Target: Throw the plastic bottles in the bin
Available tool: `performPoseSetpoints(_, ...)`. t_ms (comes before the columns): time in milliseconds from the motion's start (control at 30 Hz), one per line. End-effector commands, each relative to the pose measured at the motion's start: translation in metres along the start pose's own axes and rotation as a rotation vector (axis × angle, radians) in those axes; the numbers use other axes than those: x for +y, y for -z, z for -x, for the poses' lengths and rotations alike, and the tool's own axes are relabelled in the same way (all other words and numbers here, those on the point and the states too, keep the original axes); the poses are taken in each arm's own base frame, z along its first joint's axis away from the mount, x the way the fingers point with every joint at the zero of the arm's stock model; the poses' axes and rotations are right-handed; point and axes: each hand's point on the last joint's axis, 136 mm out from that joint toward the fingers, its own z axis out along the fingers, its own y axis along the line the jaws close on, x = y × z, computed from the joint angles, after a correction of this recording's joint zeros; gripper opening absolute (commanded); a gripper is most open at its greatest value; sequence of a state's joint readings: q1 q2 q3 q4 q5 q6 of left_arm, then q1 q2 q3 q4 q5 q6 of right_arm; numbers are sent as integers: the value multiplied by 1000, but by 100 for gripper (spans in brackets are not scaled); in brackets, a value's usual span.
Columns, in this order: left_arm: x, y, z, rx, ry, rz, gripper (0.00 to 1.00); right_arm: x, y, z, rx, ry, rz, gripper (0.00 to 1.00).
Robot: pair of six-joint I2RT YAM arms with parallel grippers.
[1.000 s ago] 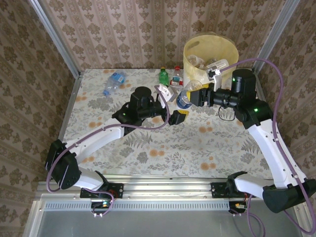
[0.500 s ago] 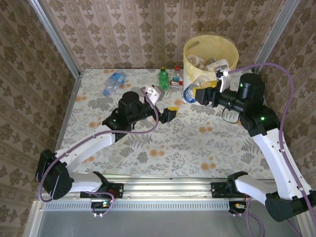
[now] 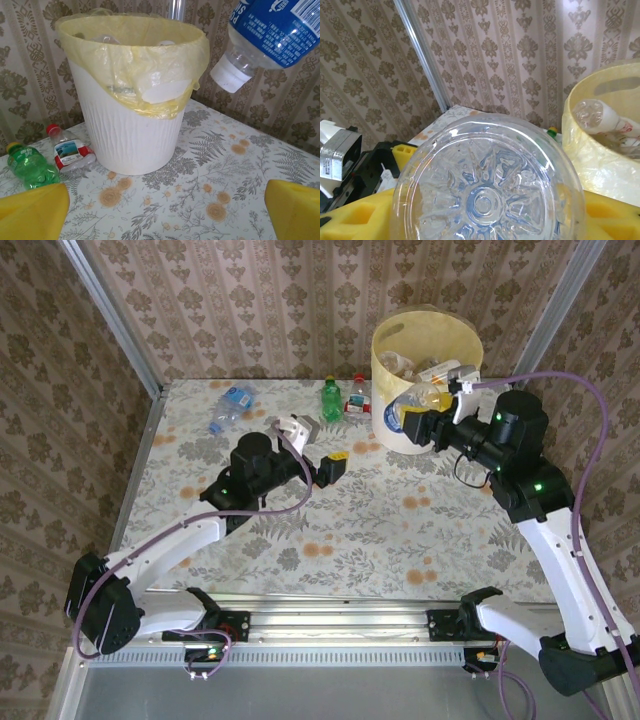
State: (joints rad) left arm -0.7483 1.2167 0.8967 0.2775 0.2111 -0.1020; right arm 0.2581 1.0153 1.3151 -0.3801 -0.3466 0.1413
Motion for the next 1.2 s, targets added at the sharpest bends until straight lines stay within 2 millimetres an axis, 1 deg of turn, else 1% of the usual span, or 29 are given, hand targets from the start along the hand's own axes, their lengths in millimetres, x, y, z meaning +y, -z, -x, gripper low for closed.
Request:
performPoseSetpoints(0, 8, 8, 11, -47, 15, 35, 100, -1, 10, 25, -97, 63, -38, 49)
performPoseSetpoints(233, 10, 9, 6, -41, 25, 48, 100, -6, 21, 47, -178, 119, -95, 49)
performPoseSetpoints(333, 15, 9, 3, -37, 31, 70, 100, -10, 26, 59, -223, 158, -137, 49)
performPoseSetpoints(500, 18, 10, 0, -37, 43, 78, 100, -16, 40, 88, -351, 212, -214, 49)
performPoseSetpoints(733, 20, 13, -3, -37, 45, 93, 100, -11, 66, 124, -547, 275, -260, 47)
performPoseSetpoints(900, 25, 13, -5, -34, 51, 115, 100, -3, 89, 140, -709, 348, -277, 46)
performPoseSetpoints(1067, 27, 12, -7, -34, 53, 119, 100, -4, 106, 152, -811, 372, -327, 45)
performPoseSetpoints(1167, 29, 12, -8, -34, 55, 126, 100, -3, 114, 156, -857, 382, -340, 45)
